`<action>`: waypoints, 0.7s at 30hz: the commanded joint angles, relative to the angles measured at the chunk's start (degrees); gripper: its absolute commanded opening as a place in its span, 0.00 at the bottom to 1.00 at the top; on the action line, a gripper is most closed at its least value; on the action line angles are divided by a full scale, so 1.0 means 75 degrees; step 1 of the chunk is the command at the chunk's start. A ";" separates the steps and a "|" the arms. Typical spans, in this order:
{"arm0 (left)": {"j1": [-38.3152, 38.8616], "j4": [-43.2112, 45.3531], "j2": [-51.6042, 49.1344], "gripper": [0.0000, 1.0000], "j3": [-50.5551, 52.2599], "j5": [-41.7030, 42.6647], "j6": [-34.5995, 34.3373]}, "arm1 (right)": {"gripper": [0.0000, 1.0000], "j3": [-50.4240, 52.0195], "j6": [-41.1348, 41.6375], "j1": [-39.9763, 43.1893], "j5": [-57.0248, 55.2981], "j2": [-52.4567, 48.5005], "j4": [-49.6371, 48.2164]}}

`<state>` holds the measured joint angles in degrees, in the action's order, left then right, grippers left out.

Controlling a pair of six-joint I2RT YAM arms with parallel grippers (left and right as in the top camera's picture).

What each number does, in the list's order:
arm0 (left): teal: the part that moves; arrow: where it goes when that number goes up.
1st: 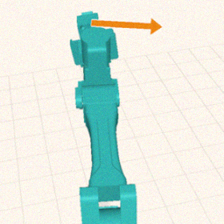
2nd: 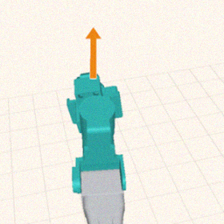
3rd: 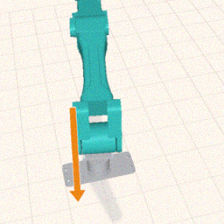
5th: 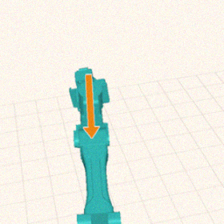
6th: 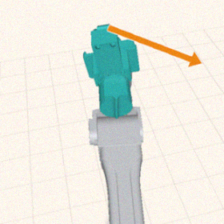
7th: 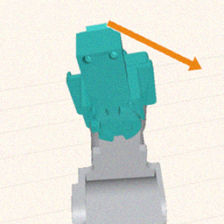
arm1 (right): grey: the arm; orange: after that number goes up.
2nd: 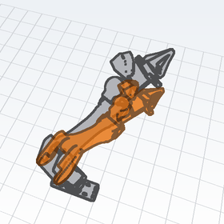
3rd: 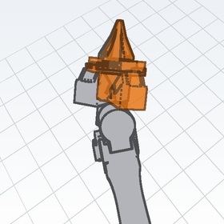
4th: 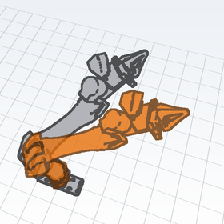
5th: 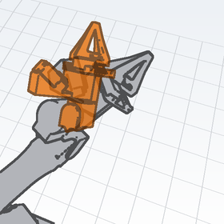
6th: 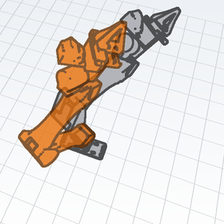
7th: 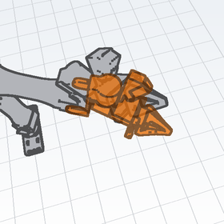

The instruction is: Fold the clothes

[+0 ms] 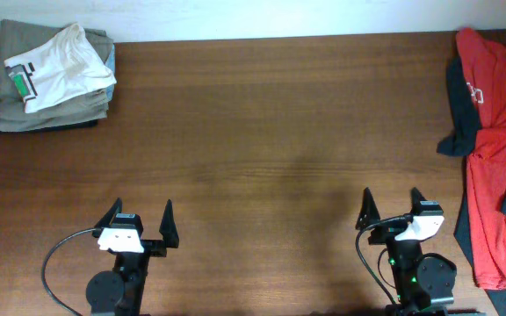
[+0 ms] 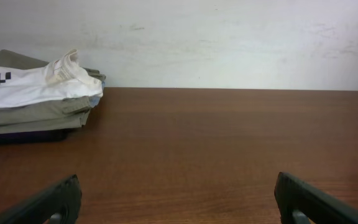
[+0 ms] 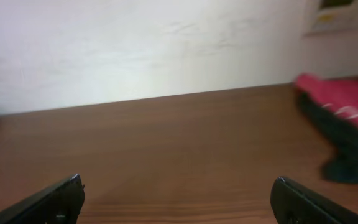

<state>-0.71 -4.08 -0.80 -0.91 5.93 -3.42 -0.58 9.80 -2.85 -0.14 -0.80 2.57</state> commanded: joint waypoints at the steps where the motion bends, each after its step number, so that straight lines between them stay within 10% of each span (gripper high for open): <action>1: 0.0023 -0.0009 0.0023 0.99 0.0052 -0.0029 0.0038 | 0.99 0.0035 0.1883 -0.0070 0.1853 0.0079 0.0009; 12: 0.0023 -0.0009 0.0023 0.99 0.0052 -0.0029 0.0038 | 0.99 -0.0391 0.1568 -0.0067 0.2888 0.0079 -0.1670; 21: 0.0023 -0.0009 0.0023 0.99 0.0052 -0.0029 0.0038 | 0.99 -0.2632 -0.0673 -0.0067 0.0280 -0.1798 -0.1454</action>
<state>-0.71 -4.08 -0.80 -0.91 5.93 -3.42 -13.56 13.04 -2.90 11.33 -6.81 -8.45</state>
